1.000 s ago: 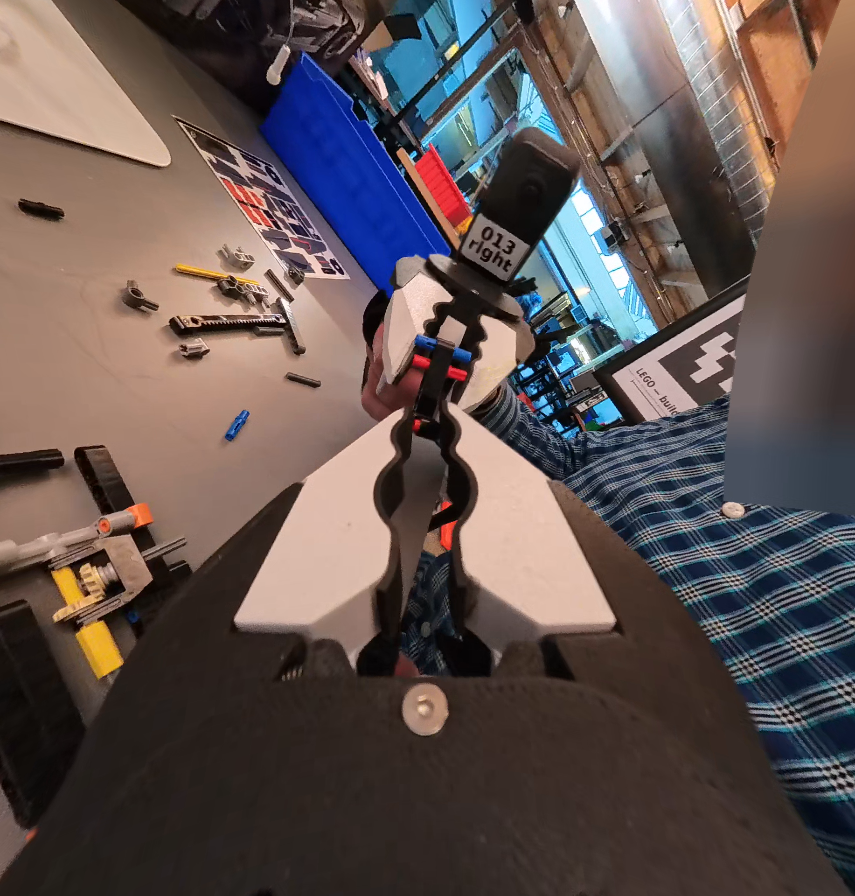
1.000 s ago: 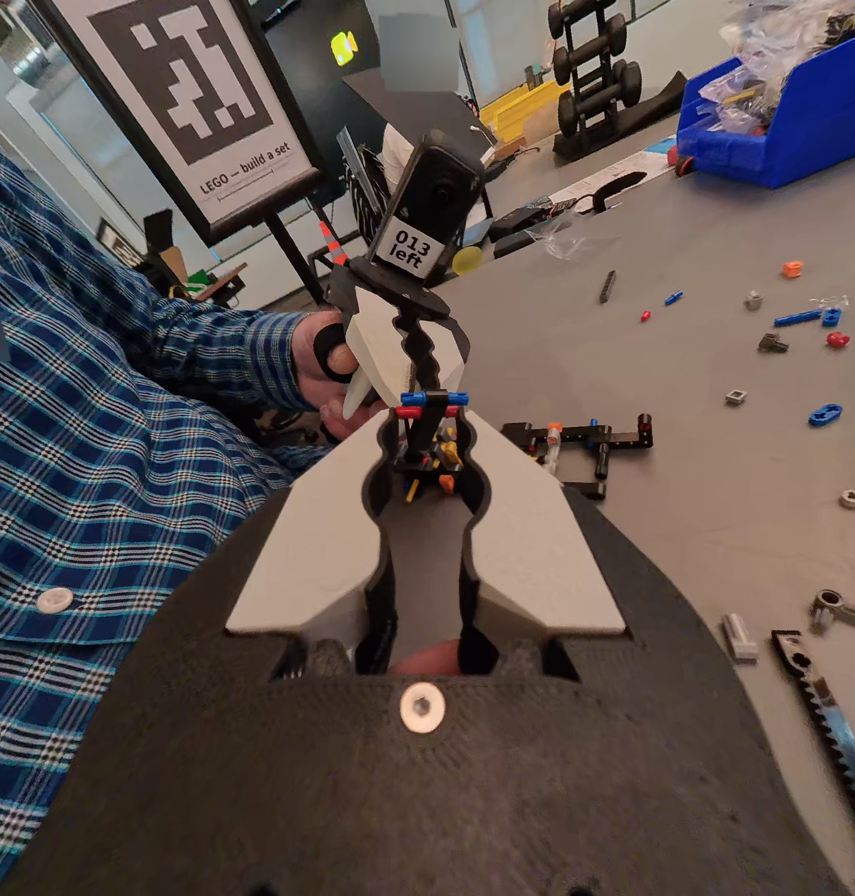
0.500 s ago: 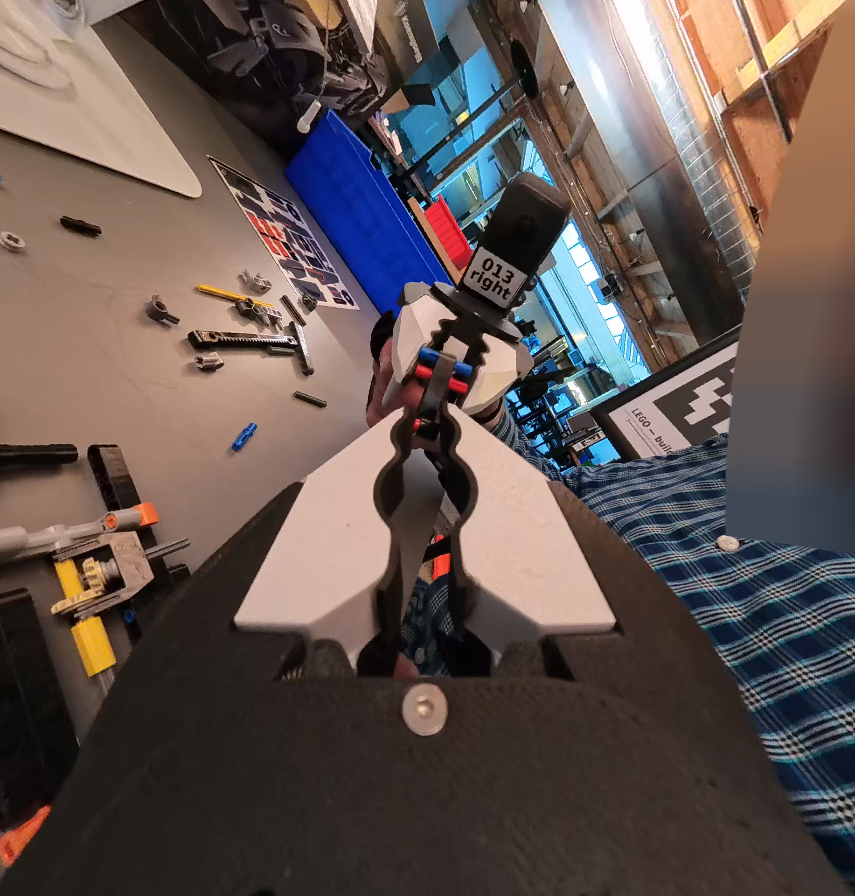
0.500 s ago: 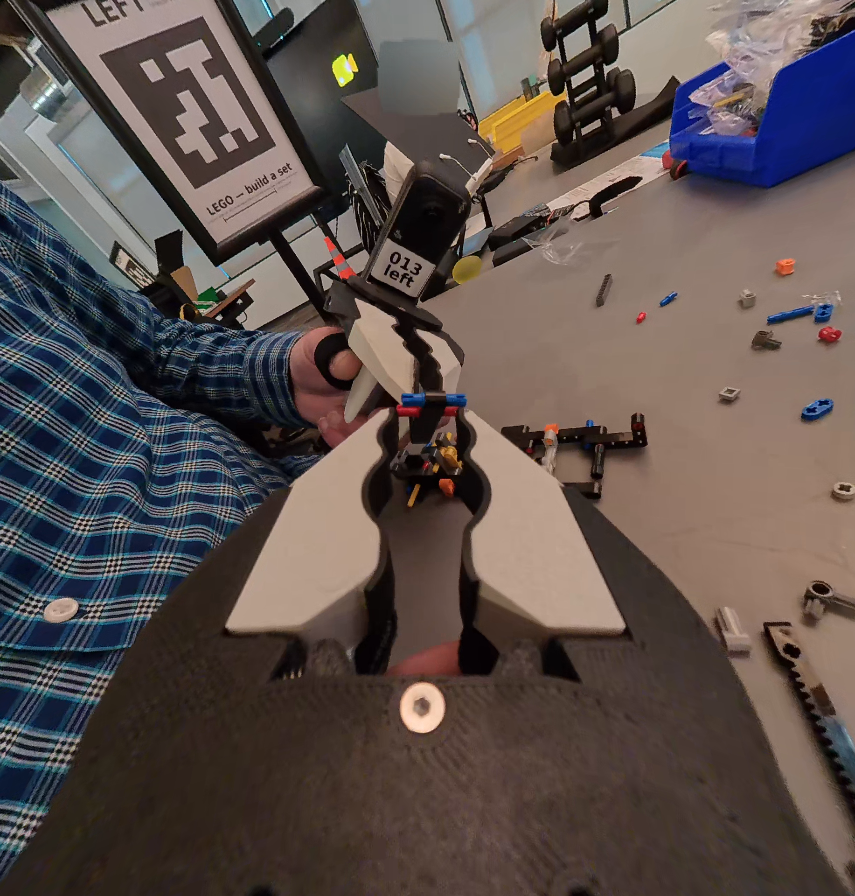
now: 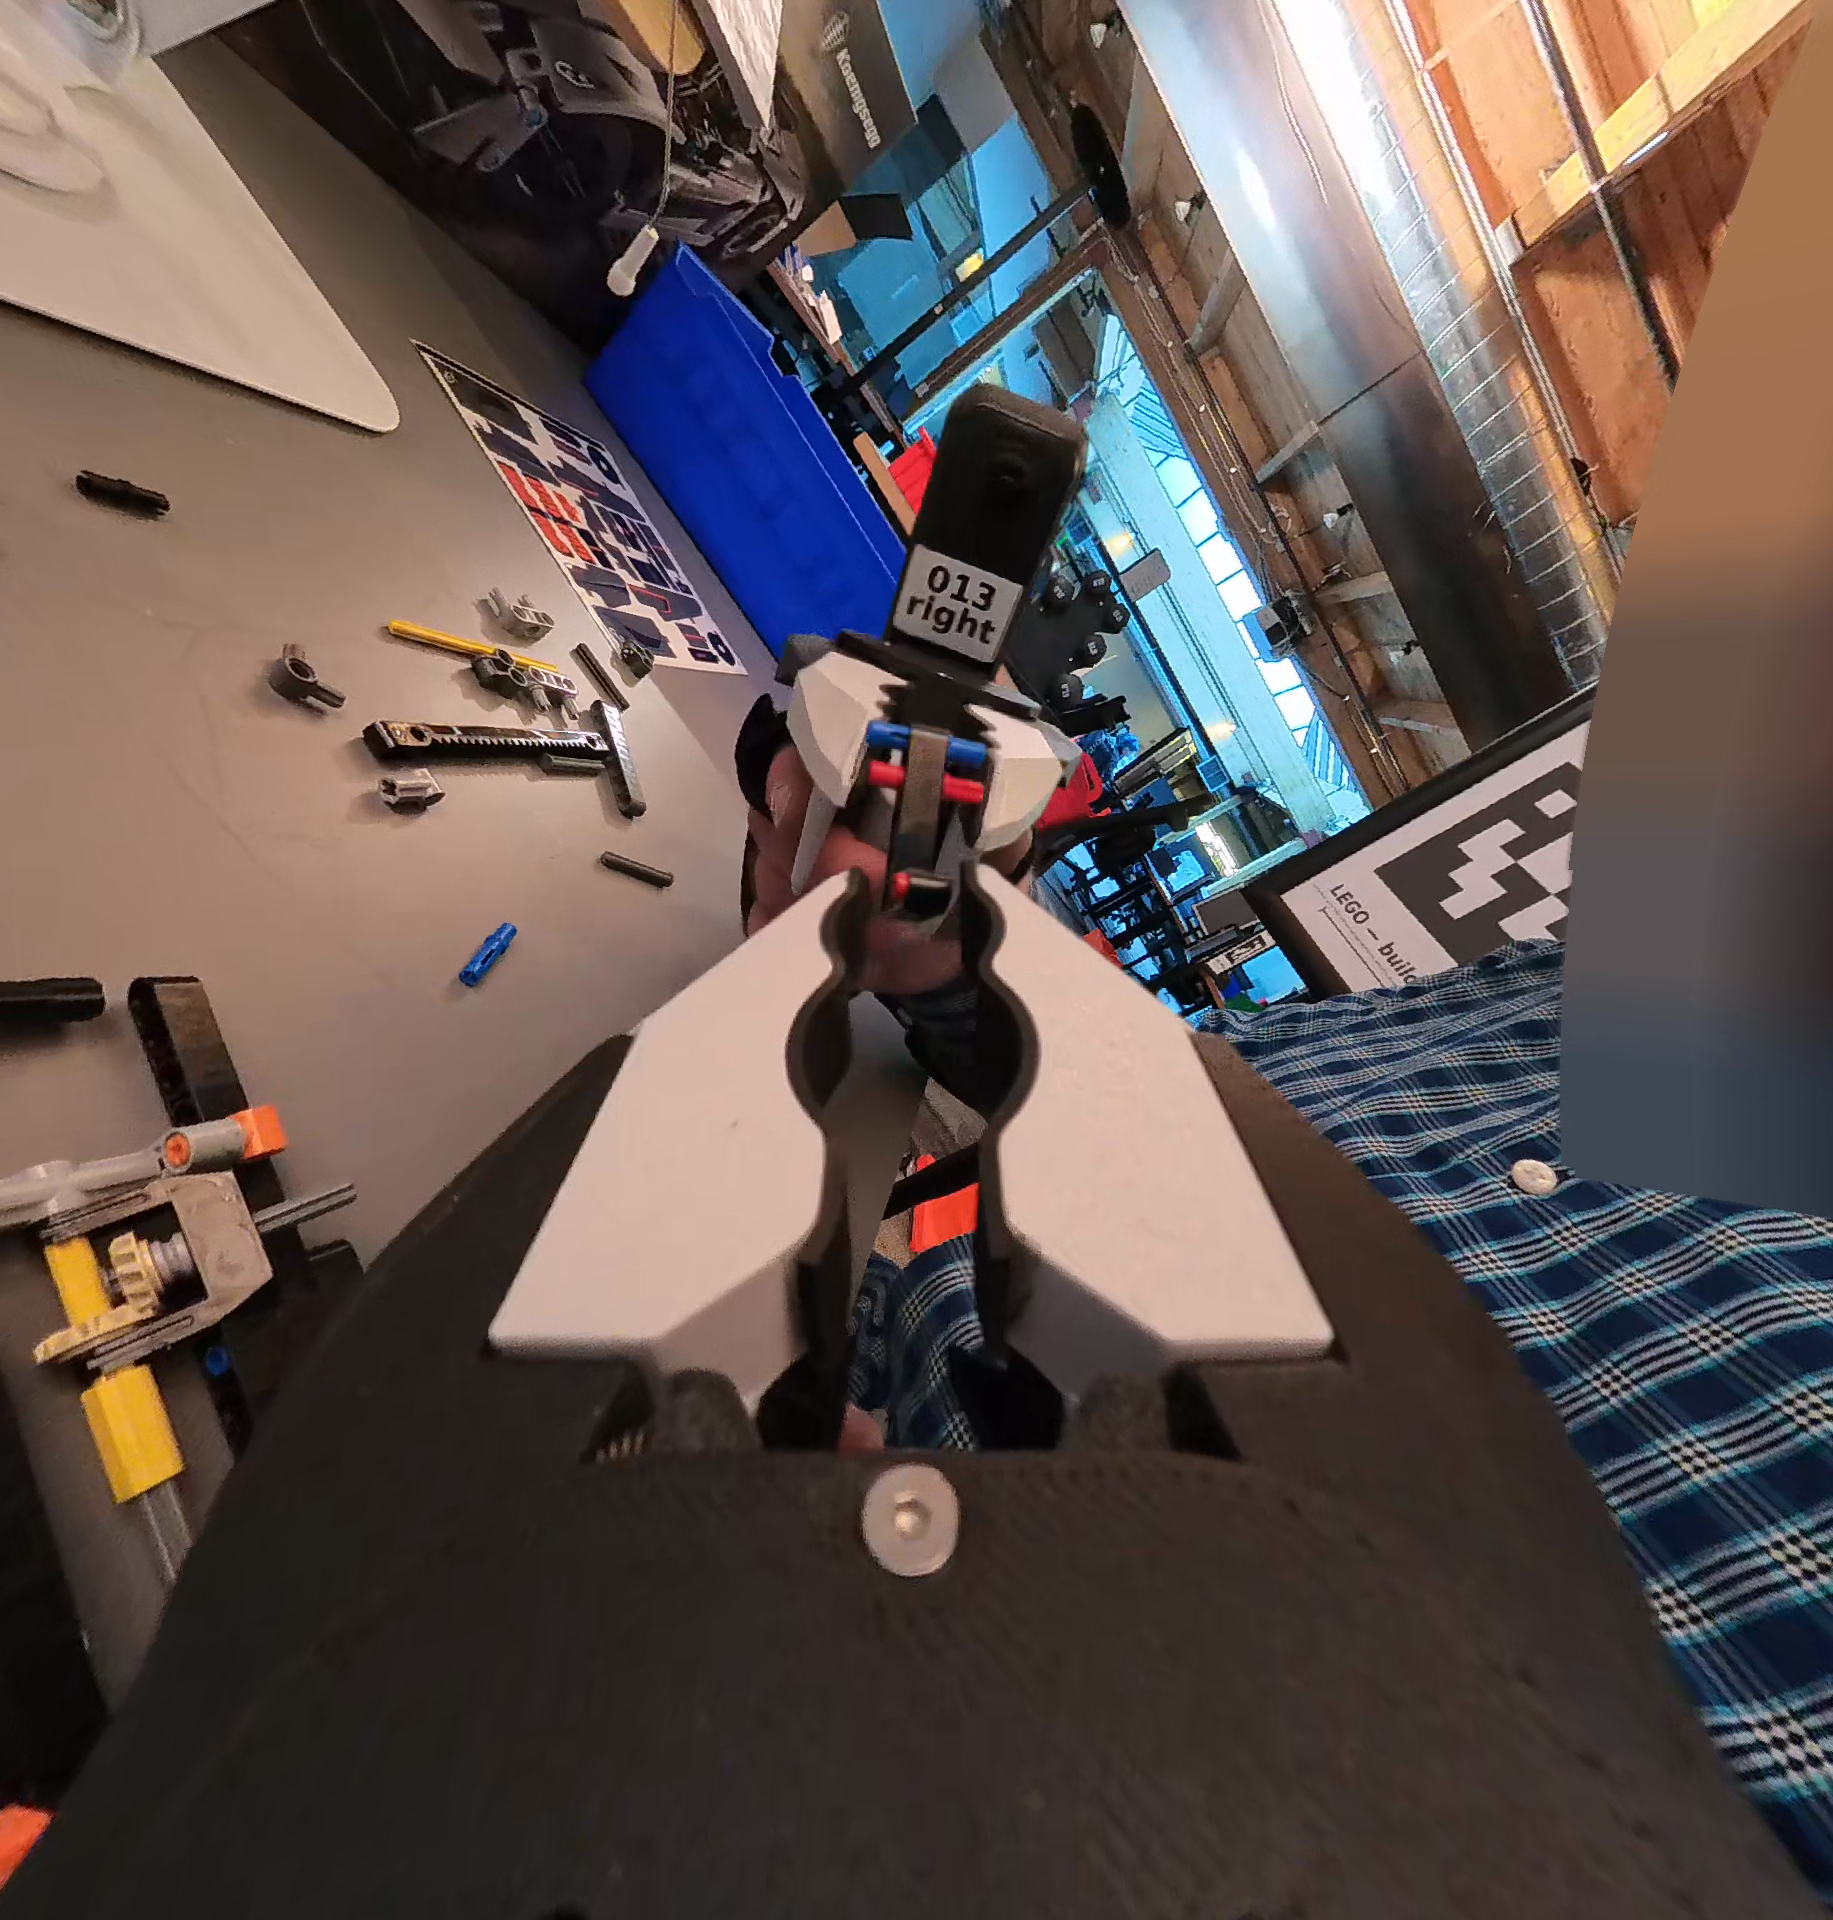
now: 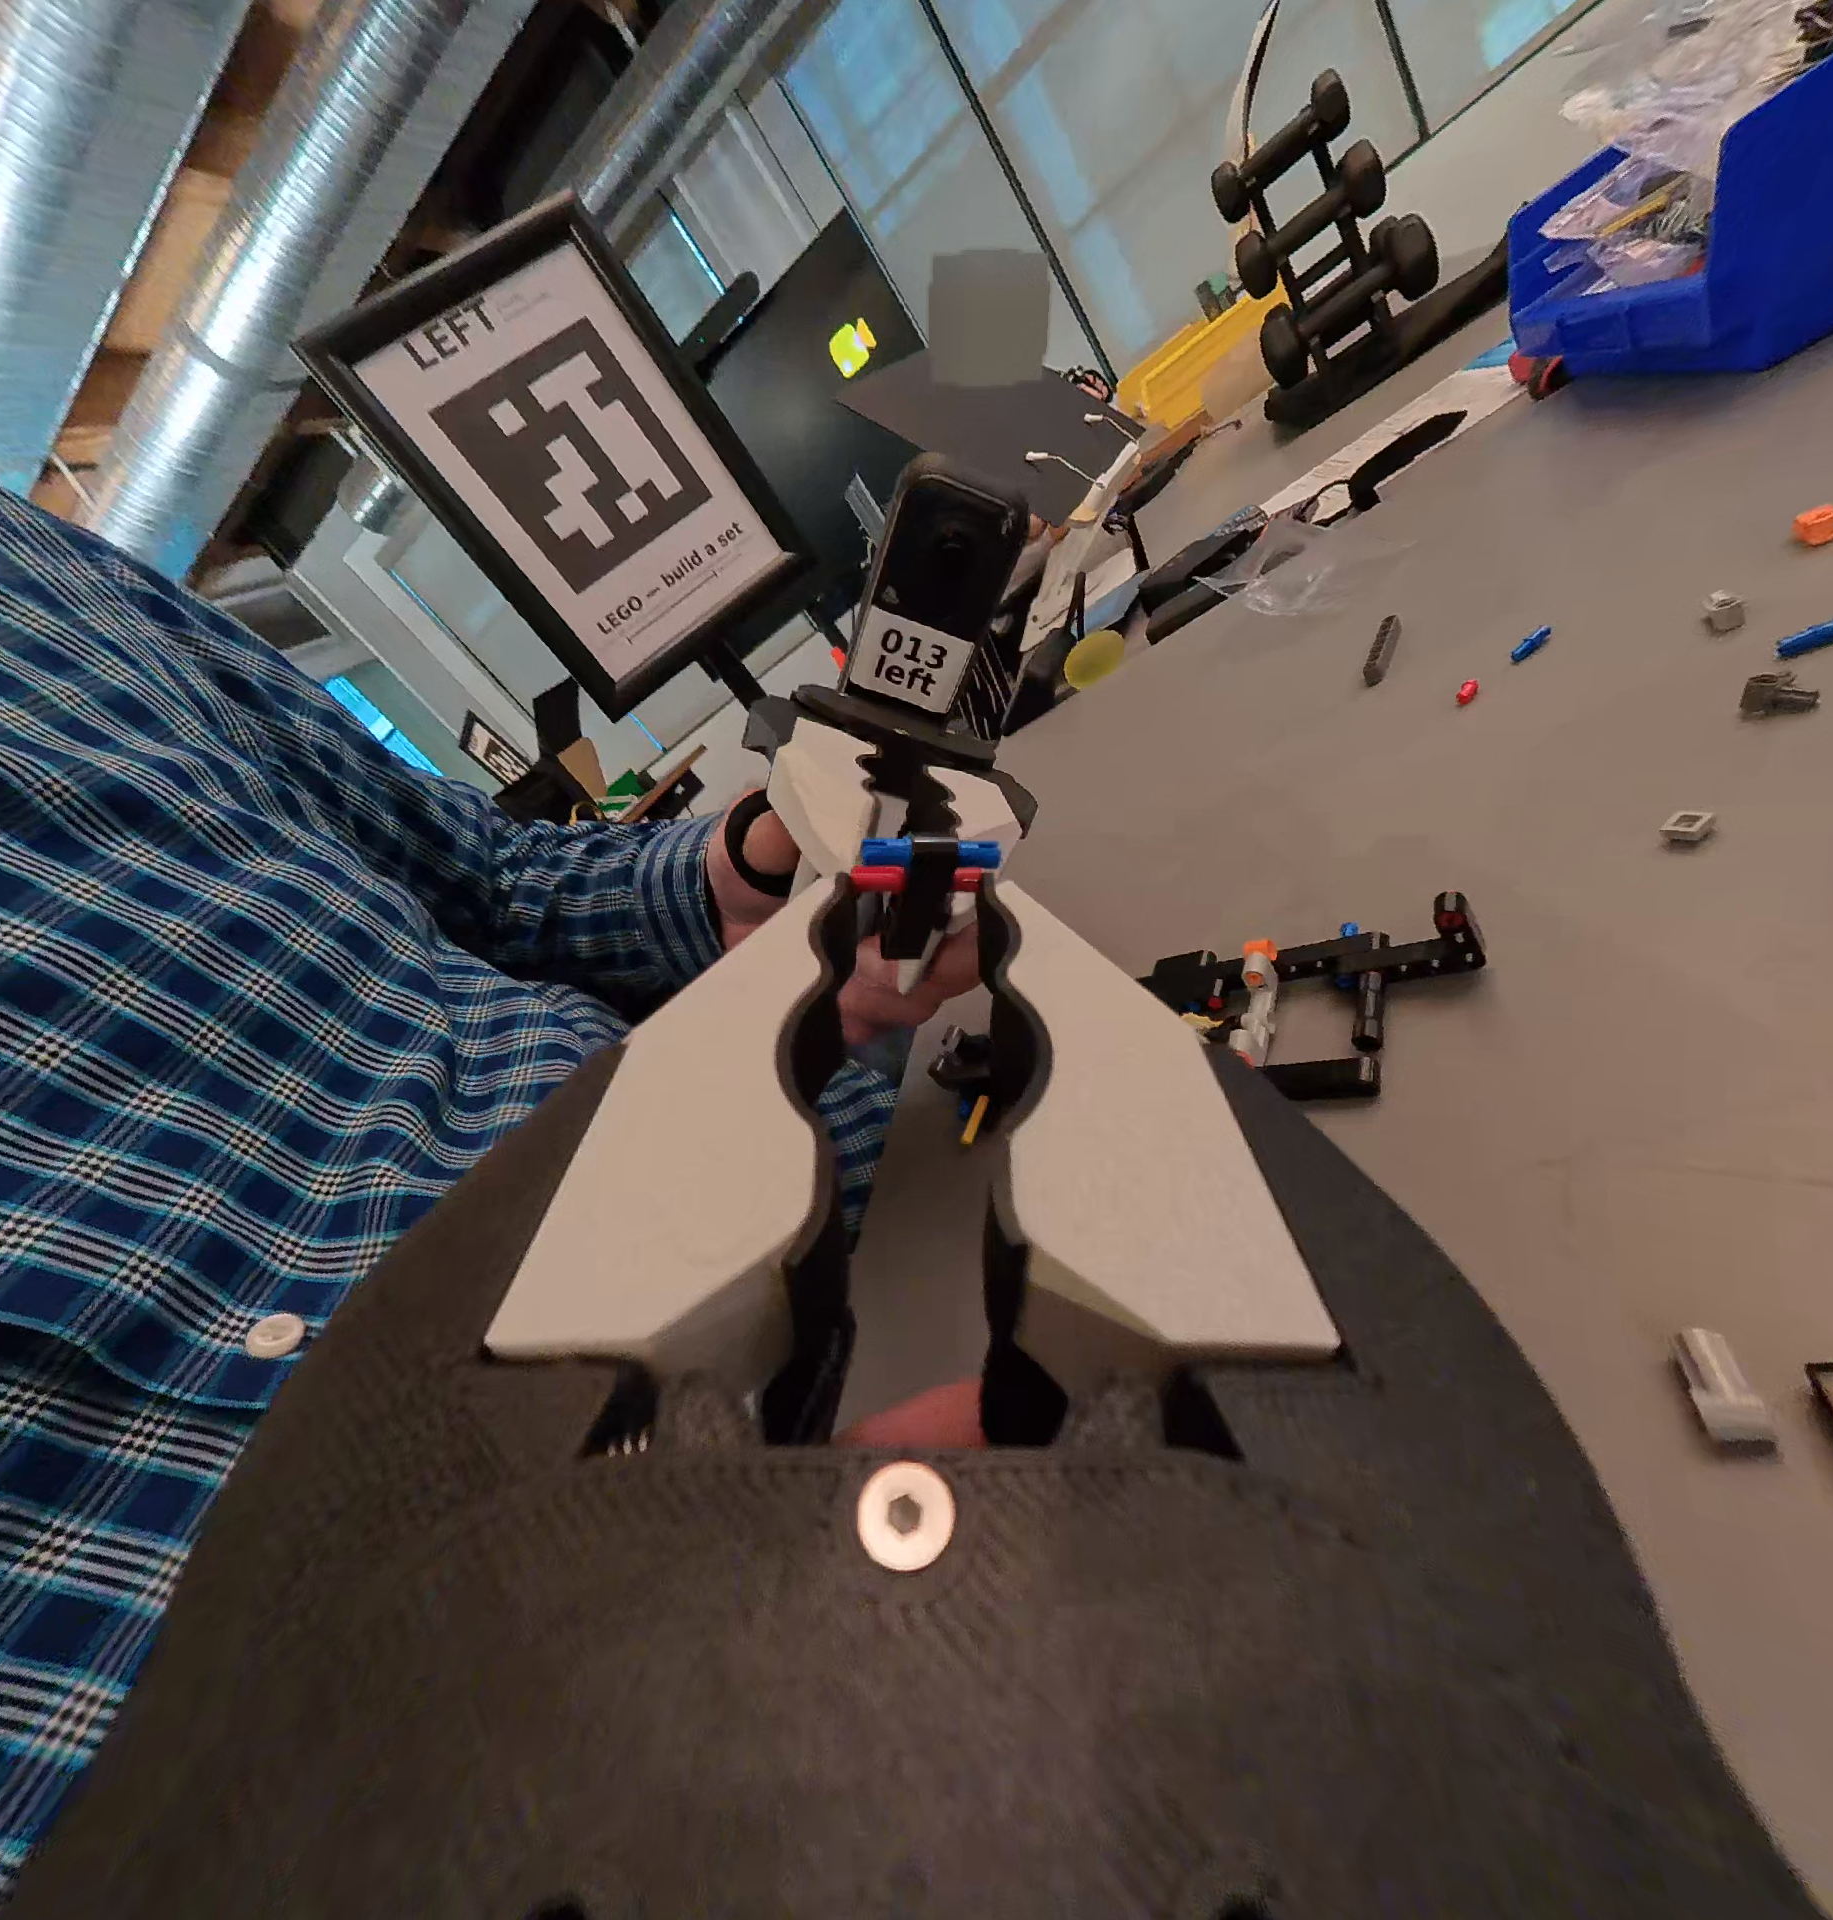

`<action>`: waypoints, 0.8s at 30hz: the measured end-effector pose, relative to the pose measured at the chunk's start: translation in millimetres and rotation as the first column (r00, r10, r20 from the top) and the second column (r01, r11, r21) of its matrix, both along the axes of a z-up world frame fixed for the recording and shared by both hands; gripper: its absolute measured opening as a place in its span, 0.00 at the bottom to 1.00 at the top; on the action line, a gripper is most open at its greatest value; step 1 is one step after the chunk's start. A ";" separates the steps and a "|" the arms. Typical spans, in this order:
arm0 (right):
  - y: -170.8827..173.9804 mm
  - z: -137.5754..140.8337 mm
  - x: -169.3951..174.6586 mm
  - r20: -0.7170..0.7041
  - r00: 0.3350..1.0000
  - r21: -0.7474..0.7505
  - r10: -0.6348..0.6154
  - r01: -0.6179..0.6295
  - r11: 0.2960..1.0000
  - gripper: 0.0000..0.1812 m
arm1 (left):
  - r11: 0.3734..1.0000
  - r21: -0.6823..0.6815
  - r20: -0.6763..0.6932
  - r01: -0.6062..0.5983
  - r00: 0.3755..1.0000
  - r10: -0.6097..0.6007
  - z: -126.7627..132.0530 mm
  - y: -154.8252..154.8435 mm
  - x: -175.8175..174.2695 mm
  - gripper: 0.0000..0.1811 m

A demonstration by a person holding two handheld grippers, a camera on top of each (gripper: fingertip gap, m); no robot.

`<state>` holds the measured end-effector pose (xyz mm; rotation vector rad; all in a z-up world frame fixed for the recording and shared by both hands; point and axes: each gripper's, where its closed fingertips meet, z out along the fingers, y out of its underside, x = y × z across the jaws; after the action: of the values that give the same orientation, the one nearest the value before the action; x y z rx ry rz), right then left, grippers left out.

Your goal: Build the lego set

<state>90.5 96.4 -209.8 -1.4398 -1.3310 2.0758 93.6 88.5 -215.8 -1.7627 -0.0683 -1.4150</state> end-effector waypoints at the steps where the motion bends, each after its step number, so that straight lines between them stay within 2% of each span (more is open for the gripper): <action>1: 0.9 0.3 0.2 -0.002 1.000 -0.008 -0.001 0.001 1.000 0.11 | 1.000 0.003 0.001 0.000 1.000 0.000 0.6 -0.5 -0.1 0.09; 5: 3.2 0.6 0.9 0.003 1.000 -0.013 -0.005 0.005 1.000 0.11 | 1.000 0.019 -0.039 -0.024 0.999 0.025 5.3 -2.3 -13.4 0.13; 7: 7.1 0.7 1.4 0.009 1.000 -0.005 -0.013 0.013 1.000 0.11 | 0.997 0.038 -0.116 -0.063 0.991 0.067 9.1 -5.5 -31.8 0.16; 11: 17.5 -3.5 0.0 0.037 0.999 -0.003 -0.023 0.023 1.000 0.11 | 0.985 0.058 -0.289 -0.161 0.942 0.171 10.8 -15.2 -76.5 0.17; 14: 20.9 -8.0 -2.9 0.058 0.998 -0.003 -0.017 0.017 1.000 0.11 | 0.978 0.058 -0.387 -0.201 0.899 0.208 7.0 -23.0 -95.0 0.18; 24: 23.9 -23.8 -9.1 0.145 0.989 0.005 0.002 -0.003 1.000 0.11 | 0.982 0.036 -0.575 -0.187 0.799 0.174 -21.0 -24.7 -91.2 0.17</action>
<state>81.4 120.3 -233.6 -1.6143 -1.3908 2.0007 2.5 63.9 -236.7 -2.0744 0.0721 -0.6975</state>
